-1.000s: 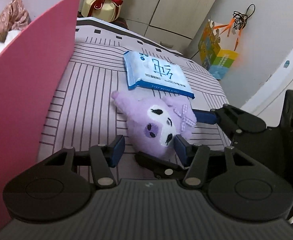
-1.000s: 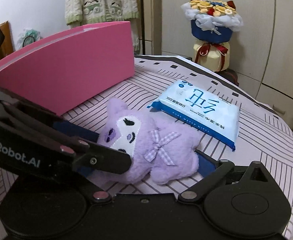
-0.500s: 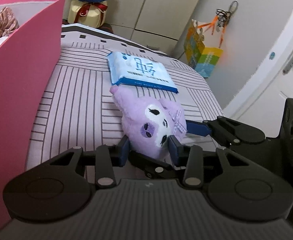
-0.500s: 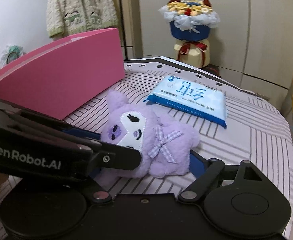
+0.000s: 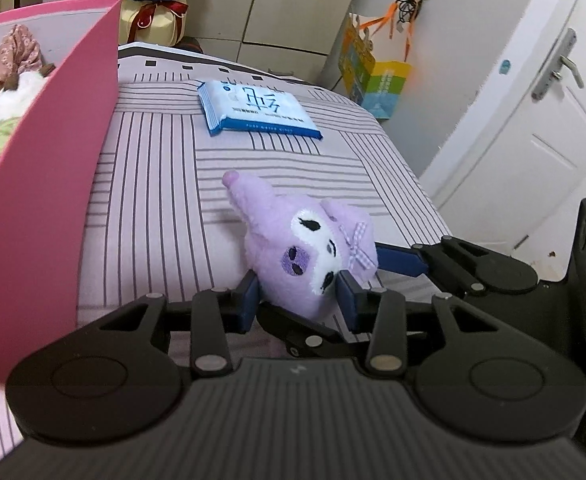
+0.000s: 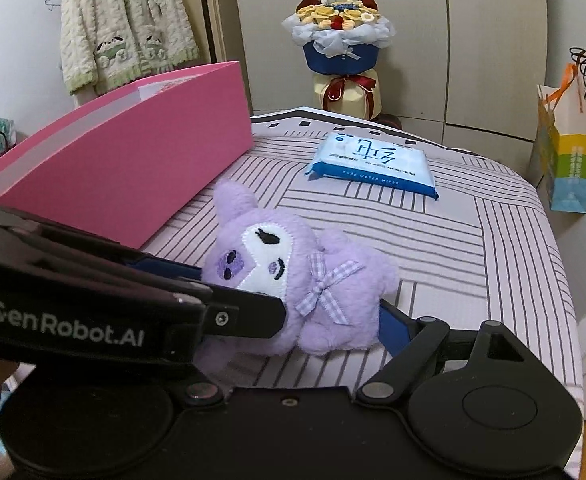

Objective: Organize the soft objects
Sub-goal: 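Lift the purple plush with the left gripper and carry it over the pink box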

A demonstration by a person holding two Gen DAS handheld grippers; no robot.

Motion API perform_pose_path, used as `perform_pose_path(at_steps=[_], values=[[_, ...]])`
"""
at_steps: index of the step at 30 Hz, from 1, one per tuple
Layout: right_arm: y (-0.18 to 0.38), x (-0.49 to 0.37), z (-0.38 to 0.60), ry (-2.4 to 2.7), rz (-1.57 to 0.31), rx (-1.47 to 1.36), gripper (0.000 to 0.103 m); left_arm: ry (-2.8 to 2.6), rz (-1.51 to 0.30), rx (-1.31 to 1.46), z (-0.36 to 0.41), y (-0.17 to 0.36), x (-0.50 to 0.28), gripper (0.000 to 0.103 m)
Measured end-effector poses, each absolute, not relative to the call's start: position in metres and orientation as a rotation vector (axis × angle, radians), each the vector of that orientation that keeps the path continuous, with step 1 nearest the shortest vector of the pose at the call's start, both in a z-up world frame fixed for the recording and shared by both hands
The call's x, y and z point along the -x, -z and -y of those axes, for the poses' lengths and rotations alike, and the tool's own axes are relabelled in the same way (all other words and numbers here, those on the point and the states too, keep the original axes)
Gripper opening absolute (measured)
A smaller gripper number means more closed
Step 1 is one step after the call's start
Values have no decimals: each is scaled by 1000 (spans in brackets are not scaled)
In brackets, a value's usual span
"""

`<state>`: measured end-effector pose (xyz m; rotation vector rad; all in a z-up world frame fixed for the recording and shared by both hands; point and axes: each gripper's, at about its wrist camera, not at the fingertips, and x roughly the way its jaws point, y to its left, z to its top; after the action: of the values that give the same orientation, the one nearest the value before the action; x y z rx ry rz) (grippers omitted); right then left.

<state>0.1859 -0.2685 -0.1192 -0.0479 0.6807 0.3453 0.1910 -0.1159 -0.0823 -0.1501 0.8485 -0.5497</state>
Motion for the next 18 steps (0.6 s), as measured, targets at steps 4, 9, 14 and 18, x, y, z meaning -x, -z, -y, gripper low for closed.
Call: perform_pose_path(at_steps=[4, 9, 14, 18], values=[[111, -166, 262, -335, -692, 80, 90, 580, -850, 169, 108, 78, -173, 40], [103, -143, 256, -327, -720, 109, 90, 630, -873, 175, 100, 74, -155, 39], [90, -123, 250, -334, -754, 130, 91, 682, -882, 176, 88, 65, -137, 39], [76, -108, 242, -353, -742, 162, 91, 713, -862, 176, 74, 52, -120, 39]])
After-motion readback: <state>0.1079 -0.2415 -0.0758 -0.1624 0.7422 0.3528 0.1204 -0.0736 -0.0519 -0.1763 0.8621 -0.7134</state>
